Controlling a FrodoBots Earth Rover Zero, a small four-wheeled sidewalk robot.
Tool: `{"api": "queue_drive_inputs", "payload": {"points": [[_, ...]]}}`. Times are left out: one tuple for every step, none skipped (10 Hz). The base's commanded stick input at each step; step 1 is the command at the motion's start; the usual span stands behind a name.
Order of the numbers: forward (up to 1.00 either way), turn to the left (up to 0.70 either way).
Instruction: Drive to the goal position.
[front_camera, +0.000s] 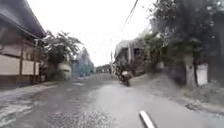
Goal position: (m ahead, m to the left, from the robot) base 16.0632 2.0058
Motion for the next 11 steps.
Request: {"api": "queue_drive_inputs", "payload": {"points": [[0.5, 0.0], [0.5, 0.0], [0.5, 0.0], [0.5, 0.0], [0.5, 0.0], [0.5, 0.0], [0.5, 0.0], [0.5, 0.0], [0.5, 0.0], [0.5, 0.0], [0.5, 0.0]]}}
